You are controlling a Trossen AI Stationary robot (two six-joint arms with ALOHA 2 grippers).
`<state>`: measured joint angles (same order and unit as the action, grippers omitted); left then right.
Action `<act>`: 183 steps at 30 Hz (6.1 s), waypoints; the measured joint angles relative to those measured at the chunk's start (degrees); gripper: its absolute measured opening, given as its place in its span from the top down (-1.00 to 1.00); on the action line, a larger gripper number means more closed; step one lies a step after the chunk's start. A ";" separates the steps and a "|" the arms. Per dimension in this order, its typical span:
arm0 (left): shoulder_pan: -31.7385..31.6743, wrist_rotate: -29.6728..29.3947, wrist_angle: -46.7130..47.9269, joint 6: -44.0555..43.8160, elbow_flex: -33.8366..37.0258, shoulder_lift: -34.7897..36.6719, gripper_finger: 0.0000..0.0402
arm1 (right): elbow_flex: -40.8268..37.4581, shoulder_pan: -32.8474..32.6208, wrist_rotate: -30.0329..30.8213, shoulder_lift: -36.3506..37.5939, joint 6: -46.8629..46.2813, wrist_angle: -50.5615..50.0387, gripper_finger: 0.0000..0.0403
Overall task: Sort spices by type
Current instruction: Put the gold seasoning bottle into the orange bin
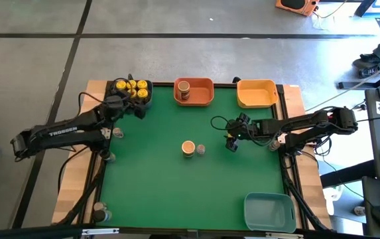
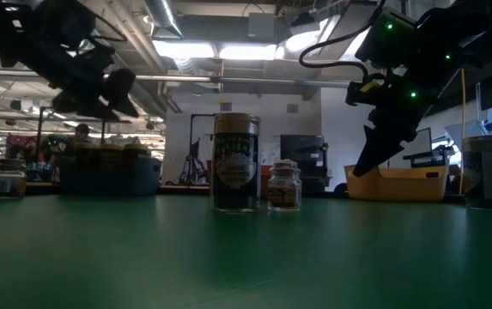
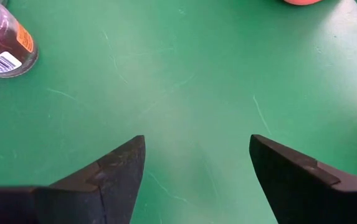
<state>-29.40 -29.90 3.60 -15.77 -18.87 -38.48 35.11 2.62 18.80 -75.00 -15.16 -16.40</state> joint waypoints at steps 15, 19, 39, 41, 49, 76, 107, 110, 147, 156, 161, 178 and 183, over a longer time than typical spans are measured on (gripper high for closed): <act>18.11 24.05 -13.45 8.35 -0.14 -10.18 -0.39 | 0.00 -0.01 -13.45 0.00 2.03 11.20 -0.43; 21.79 24.03 -13.98 7.27 -0.14 -15.81 -0.39 | 0.00 -0.01 -17.23 0.00 2.13 20.13 -0.43; 31.58 23.90 -29.13 4.13 -0.18 -36.94 -0.39 | 11.48 -6.22 -21.04 -17.20 0.20 44.54 -0.43; 32.20 23.90 -30.02 4.13 -0.18 -37.81 -0.39 | 13.62 -6.65 -19.62 -18.08 1.61 43.66 -0.43; 32.80 23.79 -31.04 4.06 -0.16 -38.58 -0.39 | 16.65 -6.74 -14.36 -18.18 4.83 42.91 -0.43; 32.80 23.70 -51.58 5.19 -0.21 -53.42 -0.39 | 16.57 -8.07 -16.67 -21.31 6.56 36.85 -0.76; 32.36 23.20 -60.79 7.53 -2.80 -62.80 -0.39 | 16.50 -8.29 -9.39 -27.23 8.14 41.81 -0.74; 32.36 23.21 -60.78 7.33 -2.80 -62.80 -0.39 | 16.50 -8.29 -9.37 -27.21 8.16 41.88 -0.74; 28.31 23.00 -48.51 0.91 -6.34 -56.46 -0.39 | 16.60 -17.15 -6.82 -11.70 0.96 8.89 -0.74; 19.67 23.00 -49.99 1.06 -6.45 -55.78 -0.39 | 16.63 -19.46 1.36 -18.77 2.65 17.29 -0.74; 17.27 23.38 -50.55 1.29 -9.12 -59.30 -0.39 | 16.59 -19.50 1.74 -22.45 5.23 23.48 -0.74; 16.30 29.73 -50.43 10.23 -16.66 -71.29 -0.39 | 16.54 -19.48 5.41 -26.31 6.46 26.00 -0.74; 16.30 32.86 -50.55 11.90 -17.20 -71.73 -0.39 | 16.57 -19.48 7.18 -26.67 6.87 24.61 -0.74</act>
<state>-13.10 2.96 -46.96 -3.87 -36.07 -110.21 51.68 -16.86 25.98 -101.67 -8.29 8.21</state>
